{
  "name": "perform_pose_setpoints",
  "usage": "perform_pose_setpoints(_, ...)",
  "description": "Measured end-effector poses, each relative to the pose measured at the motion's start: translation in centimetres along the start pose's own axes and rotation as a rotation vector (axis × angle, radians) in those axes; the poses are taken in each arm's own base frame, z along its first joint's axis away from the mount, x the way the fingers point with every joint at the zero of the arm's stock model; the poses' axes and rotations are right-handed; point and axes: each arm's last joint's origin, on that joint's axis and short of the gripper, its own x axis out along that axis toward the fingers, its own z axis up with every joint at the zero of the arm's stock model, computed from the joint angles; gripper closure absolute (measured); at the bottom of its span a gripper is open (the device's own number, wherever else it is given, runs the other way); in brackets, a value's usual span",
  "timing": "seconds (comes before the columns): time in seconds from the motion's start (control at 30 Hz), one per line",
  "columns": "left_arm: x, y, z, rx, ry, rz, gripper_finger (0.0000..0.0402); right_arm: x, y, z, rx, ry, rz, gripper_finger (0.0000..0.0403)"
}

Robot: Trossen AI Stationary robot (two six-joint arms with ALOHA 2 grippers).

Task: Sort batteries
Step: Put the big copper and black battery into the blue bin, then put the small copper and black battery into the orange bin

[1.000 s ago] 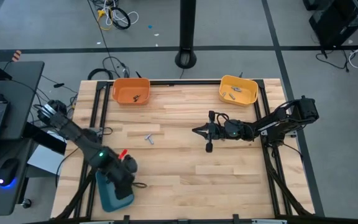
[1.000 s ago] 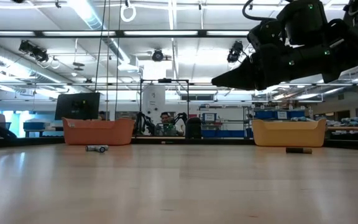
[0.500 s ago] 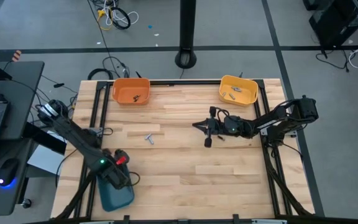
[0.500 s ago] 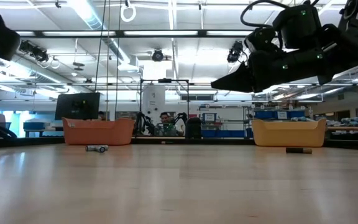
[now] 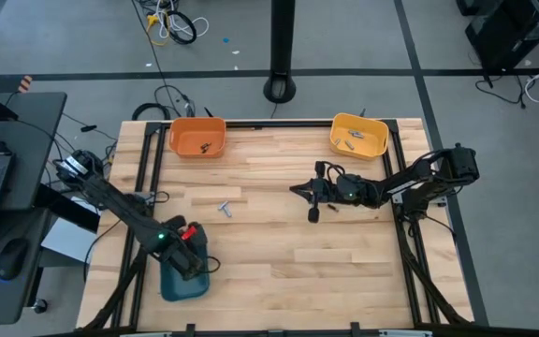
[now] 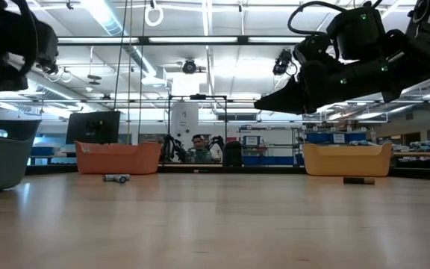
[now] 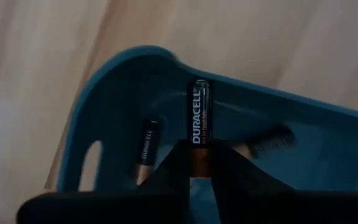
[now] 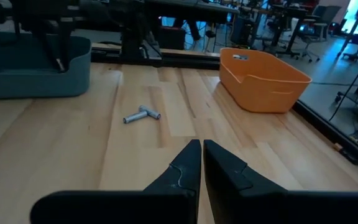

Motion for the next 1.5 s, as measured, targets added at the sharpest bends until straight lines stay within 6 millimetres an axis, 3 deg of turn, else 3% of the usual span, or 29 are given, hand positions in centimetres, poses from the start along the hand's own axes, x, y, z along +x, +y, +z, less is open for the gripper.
perform_pose_setpoints(0.33, -1.1, -1.3, -1.0, 0.054, 0.136, -0.117, 0.0356, 0.0, 0.0, -0.1, 0.013, 0.006, 0.003, 0.0373)
perform_pose_setpoints(0.73, 0.4, -0.6, -2.5, 0.020, 0.199, -0.091, 0.0355, 0.0, 0.0, -0.1, 0.011, 0.007, 0.004, 0.0373)
perform_pose_setpoints(1.0, -0.3, -1.2, -2.1, -0.007, 0.194, -0.133, 0.0279, 0.0, 0.0, -0.1, 0.012, 0.006, 0.004, 0.0373)
perform_pose_setpoints(1.2, -1.4, -1.5, -1.7, -0.017, 0.197, -0.121, 0.0256, 0.0, 0.0, -0.1, 0.014, 0.006, 0.004, 0.0373)
perform_pose_setpoints(1.33, -2.3, -2.1, -1.2, -0.016, 0.190, -0.154, 0.0268, 0.0, 0.0, -0.1, 0.014, 0.007, 0.004, 0.0373)
perform_pose_setpoints(1.5, -3.2, -2.1, -0.3, 0.022, 0.114, -0.172, 0.0344, 0.0, 0.0, -0.1, 0.014, 0.006, 0.004, 0.0373)
